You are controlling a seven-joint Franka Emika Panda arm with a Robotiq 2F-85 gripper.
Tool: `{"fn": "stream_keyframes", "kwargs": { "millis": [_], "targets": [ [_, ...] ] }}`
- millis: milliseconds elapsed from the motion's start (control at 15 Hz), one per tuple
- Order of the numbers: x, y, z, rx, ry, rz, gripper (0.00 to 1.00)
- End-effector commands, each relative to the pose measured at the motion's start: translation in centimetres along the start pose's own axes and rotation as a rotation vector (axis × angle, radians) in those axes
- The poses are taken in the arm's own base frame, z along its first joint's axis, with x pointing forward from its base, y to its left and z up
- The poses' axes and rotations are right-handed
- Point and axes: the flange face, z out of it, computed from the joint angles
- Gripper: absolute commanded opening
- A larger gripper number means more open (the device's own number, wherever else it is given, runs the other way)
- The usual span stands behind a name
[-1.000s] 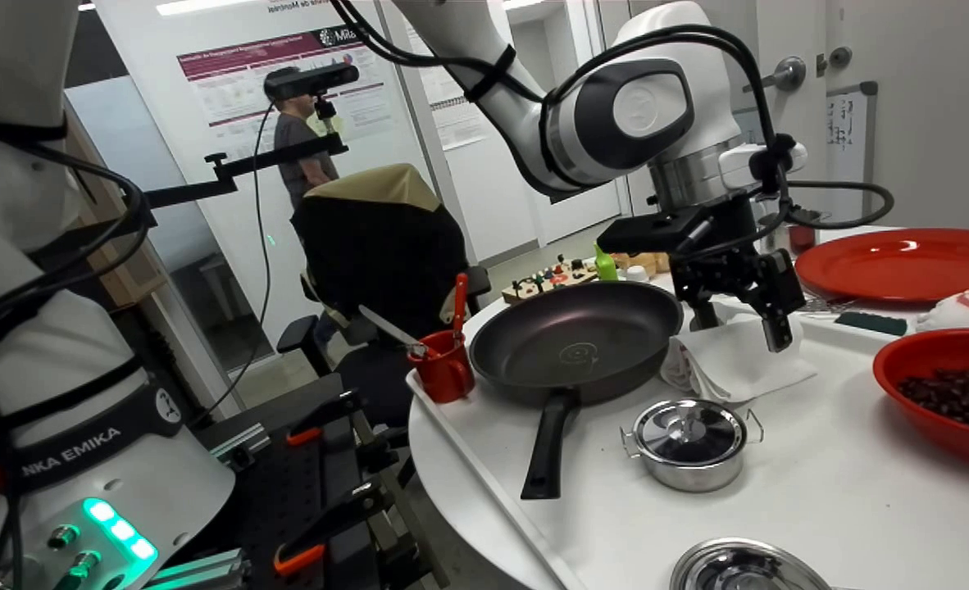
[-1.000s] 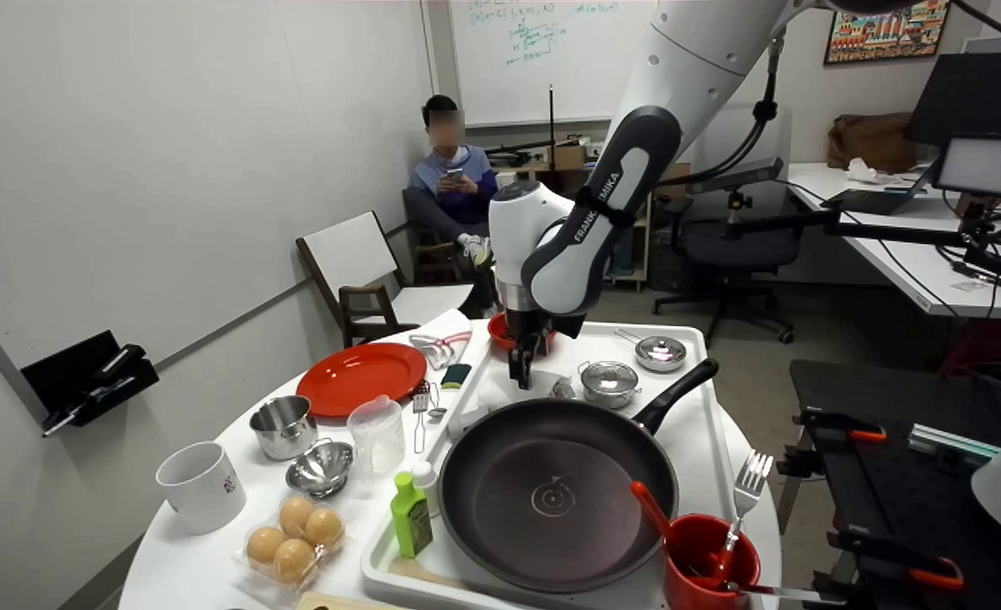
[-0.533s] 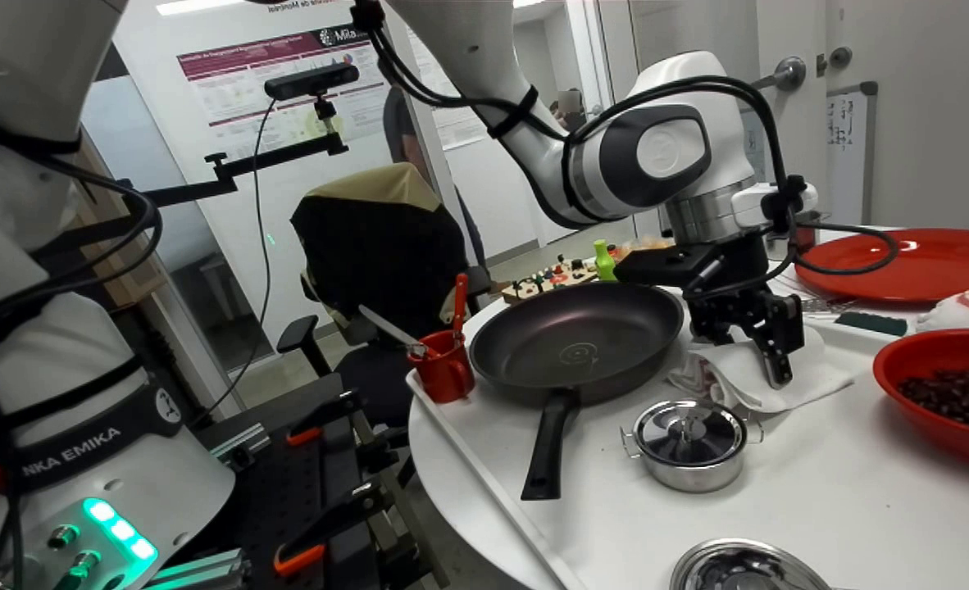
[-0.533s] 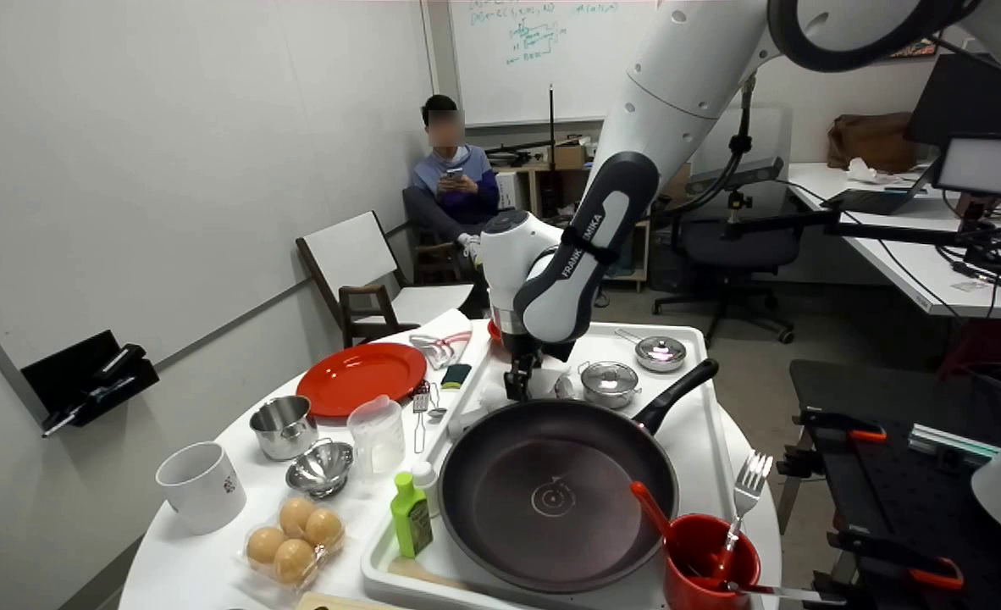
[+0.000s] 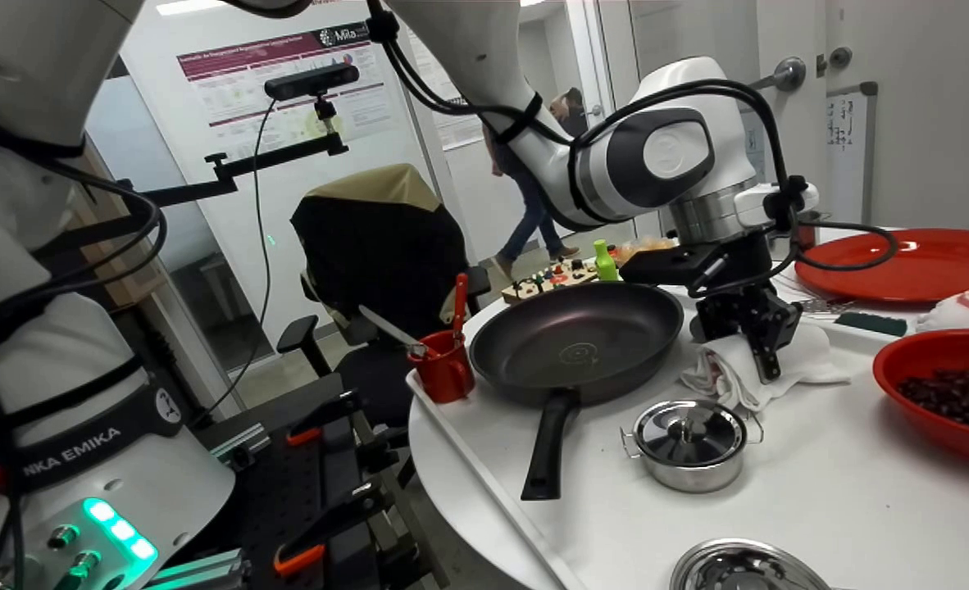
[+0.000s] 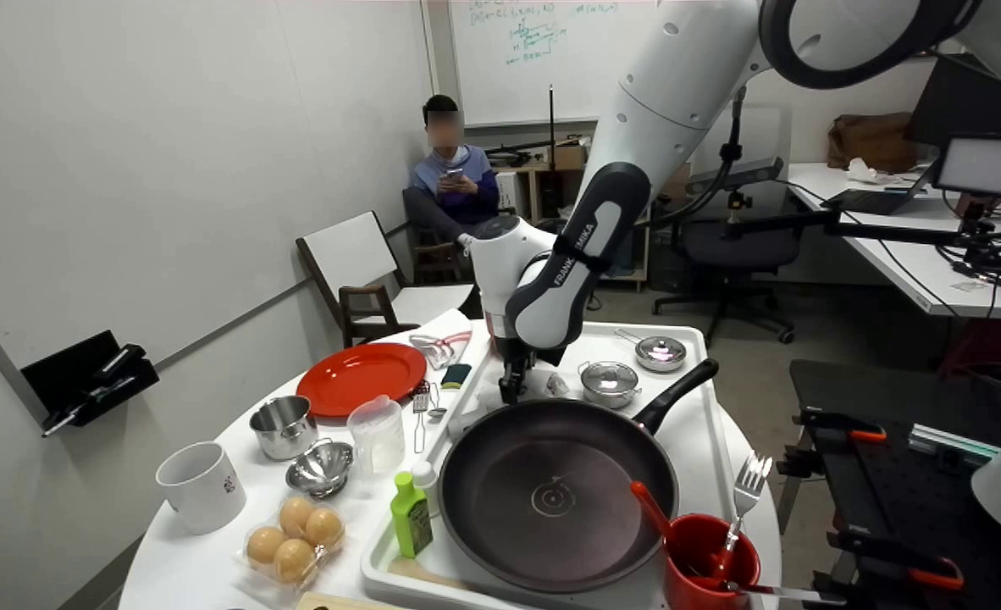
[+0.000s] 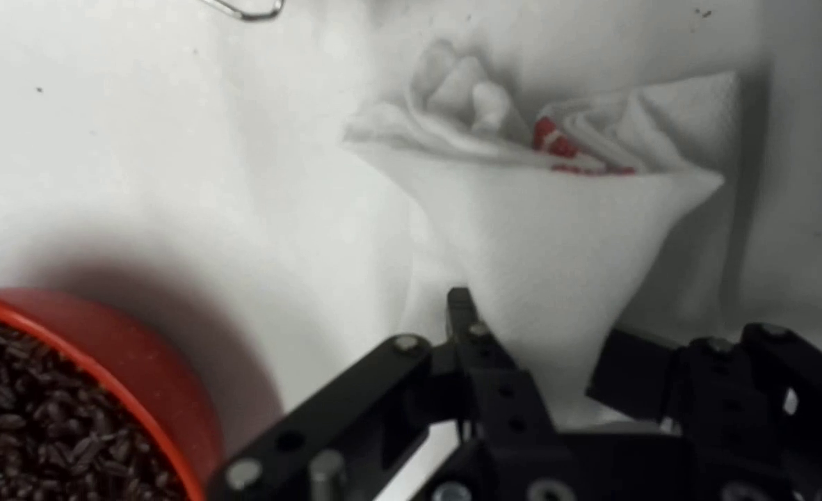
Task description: Use the white cloth to wipe the pan
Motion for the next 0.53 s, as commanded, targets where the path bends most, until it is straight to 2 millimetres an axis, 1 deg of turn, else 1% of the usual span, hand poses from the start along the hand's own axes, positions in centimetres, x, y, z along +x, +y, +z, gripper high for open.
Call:
{"fn": "stream_keyframes", "kwargs": {
  "millis": [0,200,467],
  "targets": [
    [0.5,-0.2,-0.9,0.013,0.007,0.015,0.07],
    [0.3,-0.3,-2.8,0.036,0.035,0.004,0.08],
    [0.1,-0.7,-6.3,0.066,0.083,-0.024,0.08]
  ]
}}
